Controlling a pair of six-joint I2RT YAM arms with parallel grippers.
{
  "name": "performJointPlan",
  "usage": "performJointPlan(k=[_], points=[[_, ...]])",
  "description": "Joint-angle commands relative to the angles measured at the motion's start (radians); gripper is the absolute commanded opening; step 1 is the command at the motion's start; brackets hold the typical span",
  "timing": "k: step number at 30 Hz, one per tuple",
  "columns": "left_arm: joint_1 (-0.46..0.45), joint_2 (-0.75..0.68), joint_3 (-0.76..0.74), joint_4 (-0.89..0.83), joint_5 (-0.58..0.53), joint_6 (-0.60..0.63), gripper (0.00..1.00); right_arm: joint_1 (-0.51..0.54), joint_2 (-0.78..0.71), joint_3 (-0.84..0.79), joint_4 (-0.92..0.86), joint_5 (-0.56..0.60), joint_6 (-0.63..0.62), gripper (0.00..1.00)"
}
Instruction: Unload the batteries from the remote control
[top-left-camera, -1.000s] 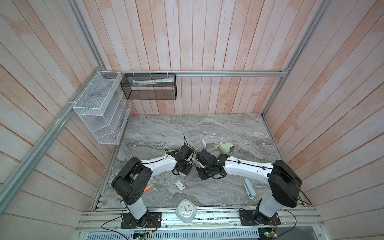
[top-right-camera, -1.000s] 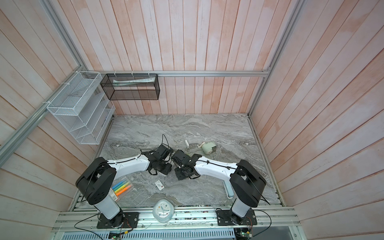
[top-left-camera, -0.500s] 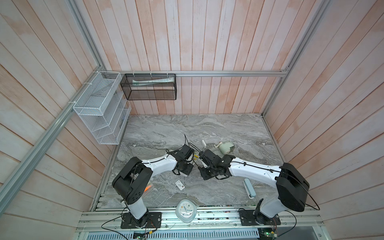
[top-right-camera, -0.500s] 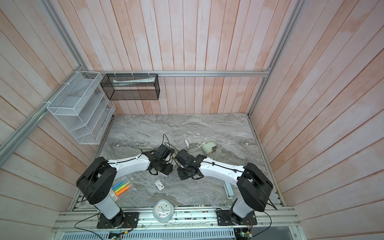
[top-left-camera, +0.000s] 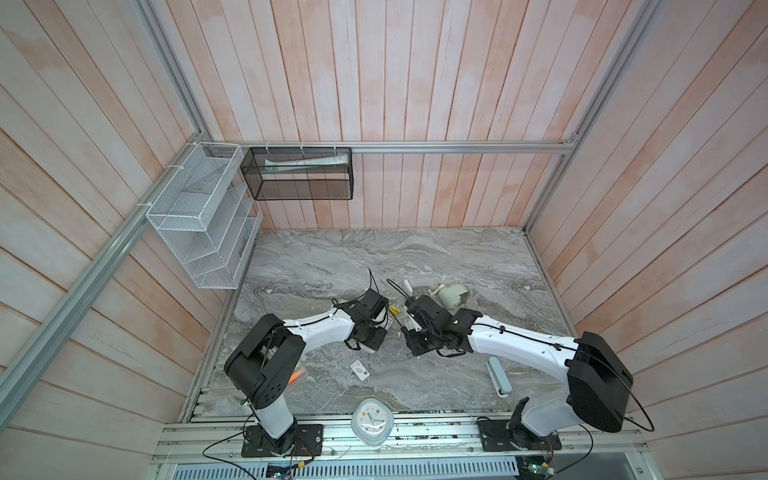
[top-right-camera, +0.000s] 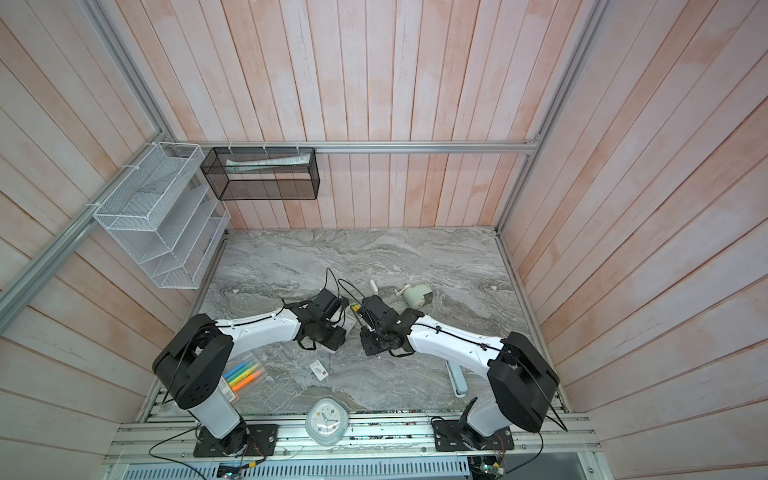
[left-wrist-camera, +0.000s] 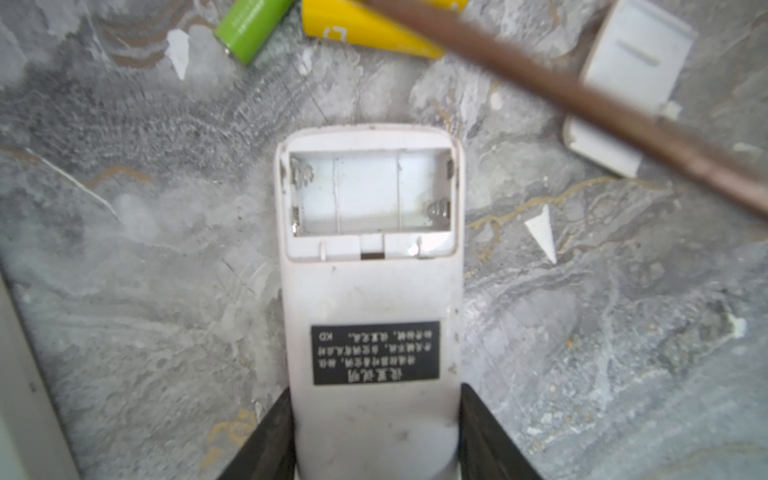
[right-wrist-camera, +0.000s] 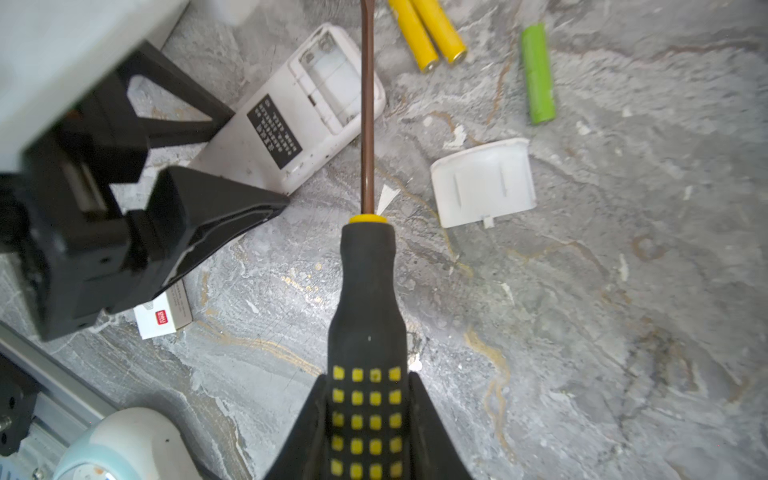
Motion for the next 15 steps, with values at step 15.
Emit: performJointPlan(k=[15], points=[[0.032, 0.036, -0.014, -0.083, 0.001, -0.066, 0.68, -0.099, -0.170, -0.288, 0.084, 0.150, 0.099, 0.00]])
